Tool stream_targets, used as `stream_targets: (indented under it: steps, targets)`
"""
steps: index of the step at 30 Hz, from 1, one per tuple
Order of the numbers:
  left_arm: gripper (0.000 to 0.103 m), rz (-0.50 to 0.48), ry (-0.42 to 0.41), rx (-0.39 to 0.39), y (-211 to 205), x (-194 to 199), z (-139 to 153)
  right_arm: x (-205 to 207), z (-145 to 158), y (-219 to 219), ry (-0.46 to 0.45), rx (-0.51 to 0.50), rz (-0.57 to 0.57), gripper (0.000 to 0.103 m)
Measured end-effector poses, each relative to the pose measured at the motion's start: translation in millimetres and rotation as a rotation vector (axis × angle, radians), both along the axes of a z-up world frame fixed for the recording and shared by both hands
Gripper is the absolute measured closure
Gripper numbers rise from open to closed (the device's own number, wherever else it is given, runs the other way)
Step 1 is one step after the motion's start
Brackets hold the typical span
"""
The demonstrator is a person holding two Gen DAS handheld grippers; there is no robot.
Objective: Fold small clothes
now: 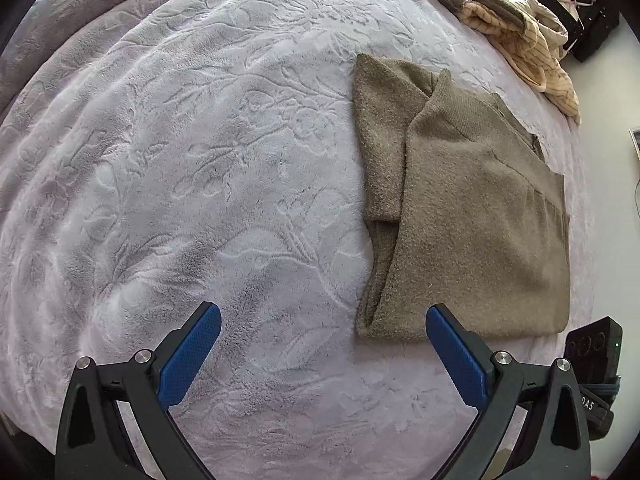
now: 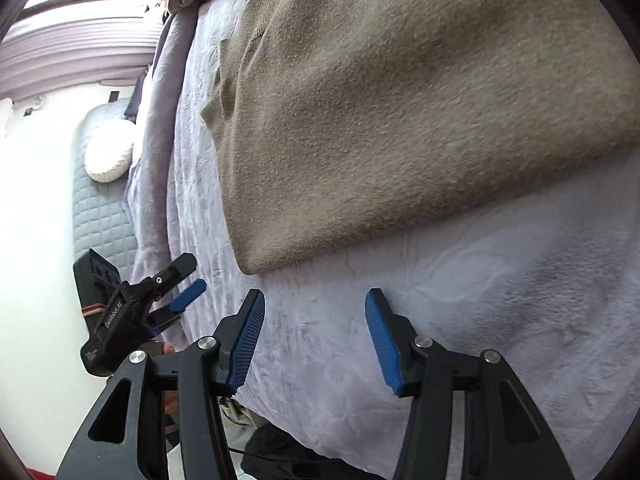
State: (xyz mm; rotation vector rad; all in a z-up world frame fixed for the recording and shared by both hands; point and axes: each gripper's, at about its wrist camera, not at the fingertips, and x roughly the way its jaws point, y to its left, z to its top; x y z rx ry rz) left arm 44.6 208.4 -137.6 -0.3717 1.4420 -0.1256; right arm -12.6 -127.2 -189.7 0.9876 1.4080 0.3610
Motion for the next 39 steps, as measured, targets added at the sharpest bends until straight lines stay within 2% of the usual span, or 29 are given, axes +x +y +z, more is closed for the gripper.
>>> stream_targets:
  steps: [5, 10, 13, 15, 16, 18, 20, 26, 31, 33, 36, 37, 39]
  targets:
    - [0.000, 0.030, 0.015, -0.032, 0.7, 7.0, -7.7, 12.4, -19.9, 13.2, -0.007, 0.106, -0.112, 0.047]
    - [0.000, 0.043, -0.001, -0.100, -2.0, 18.5, -10.3, 28.1, -33.8, 19.7, -0.004, 0.196, -0.224, 0.047]
    - [0.000, 0.049, -0.010, -0.154, 0.8, 27.1, -12.3, 34.8, -43.0, 21.2, 0.028, 0.273, -0.290, 0.047]
    - [0.000, 0.057, -0.010, -0.201, 1.3, 34.1, -15.0, 36.8, -48.0, 18.2, 0.048, 0.329, -0.318, 0.075]
    - [0.000, 0.061, -0.010, -0.229, 1.5, 38.2, -16.8, 37.9, -49.0, 16.6, 0.057, 0.360, -0.327, 0.095]
    - [0.000, 0.066, -0.006, -0.281, 1.7, 44.8, -19.7, 40.1, -44.1, 13.6, 0.034, 0.433, -0.343, 0.094]
    - [0.000, 0.064, -0.001, -0.349, -2.7, 57.8, -25.1, 44.5, -34.4, 13.2, -0.001, 0.453, -0.326, 0.094]
    - [0.000, 0.034, 0.026, -0.502, -29.2, 104.8, -45.3, 54.9, -6.4, 9.7, -0.079, 0.461, -0.275, 0.094]
    - [0.000, -0.054, 0.015, -0.541, -66.1, 130.1, -43.5, 60.1, -0.5, 9.2, -0.087, 0.441, -0.237, 0.095]
    - [0.000, -0.094, -0.005, -0.531, -82.1, 135.6, -37.5, 60.7, -0.4, 11.3, -0.082, 0.413, -0.208, 0.095]
    - [0.000, -0.140, -0.035, -0.458, -102.5, 142.1, -29.6, 59.0, 0.6, 17.0, -0.057, 0.334, -0.128, 0.094]
    - [0.001, -0.148, -0.032, -0.443, -105.7, 143.5, -29.6, 58.2, 1.8, 20.9, -0.039, 0.295, -0.079, 0.090]
    - [0.010, -0.159, -0.013, -0.403, -108.5, 144.6, -33.4, 56.8, 6.9, 28.8, 0.002, 0.186, 0.044, 0.089]
